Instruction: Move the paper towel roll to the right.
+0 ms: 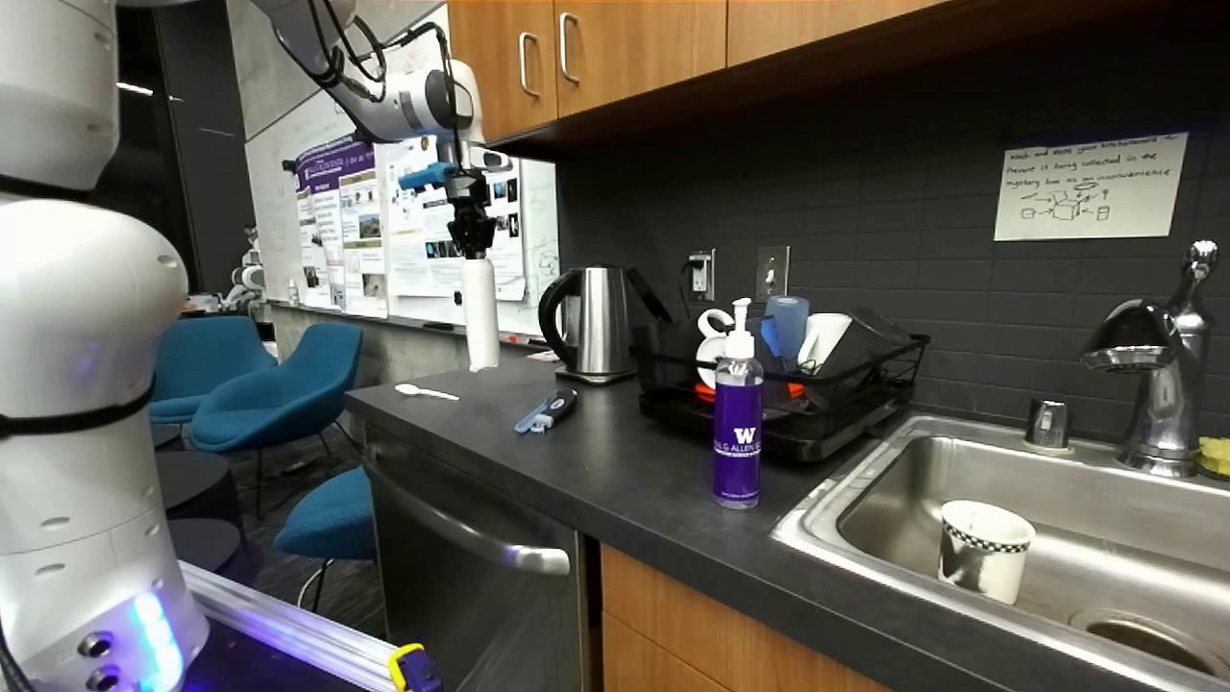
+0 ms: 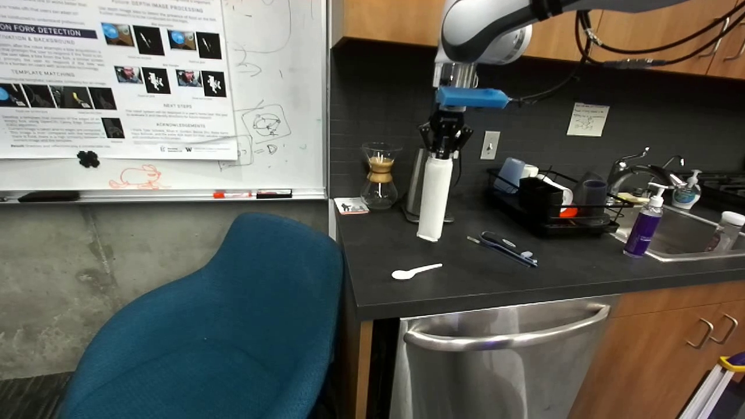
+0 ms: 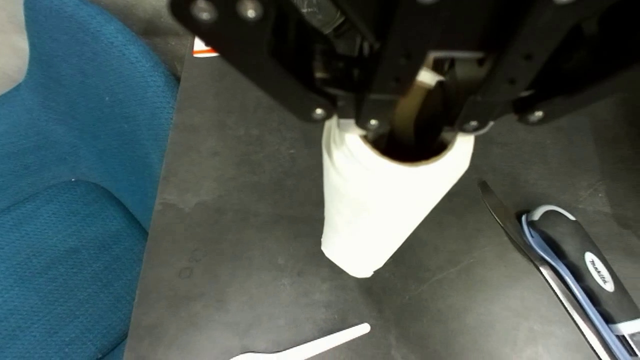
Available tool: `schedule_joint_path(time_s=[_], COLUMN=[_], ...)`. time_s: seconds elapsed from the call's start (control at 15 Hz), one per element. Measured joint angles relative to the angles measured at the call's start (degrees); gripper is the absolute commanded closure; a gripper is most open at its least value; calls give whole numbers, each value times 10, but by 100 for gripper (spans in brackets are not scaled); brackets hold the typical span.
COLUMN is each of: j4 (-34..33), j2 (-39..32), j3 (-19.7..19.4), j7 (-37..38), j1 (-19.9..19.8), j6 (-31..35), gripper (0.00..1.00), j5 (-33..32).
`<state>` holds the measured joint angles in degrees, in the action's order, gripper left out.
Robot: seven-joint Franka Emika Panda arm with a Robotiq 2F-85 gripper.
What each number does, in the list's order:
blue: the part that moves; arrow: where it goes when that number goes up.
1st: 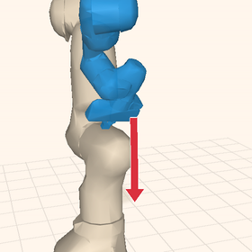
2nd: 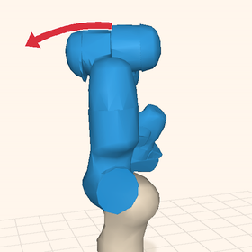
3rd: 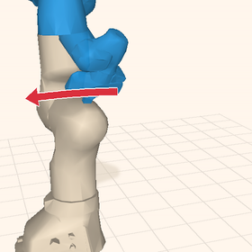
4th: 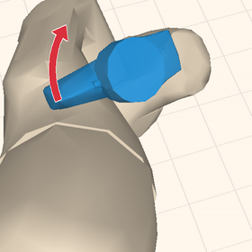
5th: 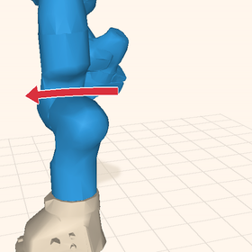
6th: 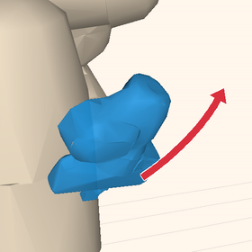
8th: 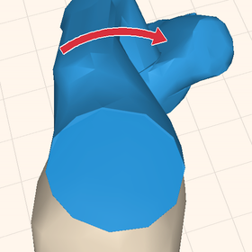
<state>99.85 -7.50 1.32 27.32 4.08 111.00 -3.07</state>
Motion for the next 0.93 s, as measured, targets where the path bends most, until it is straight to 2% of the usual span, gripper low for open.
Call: schedule_joint_path(time_s=[0.93], j4=[171], j2=[158], j3=[-30], j7=[-10], j1=[-66], j6=[15], gripper=[49], j5=[-1])
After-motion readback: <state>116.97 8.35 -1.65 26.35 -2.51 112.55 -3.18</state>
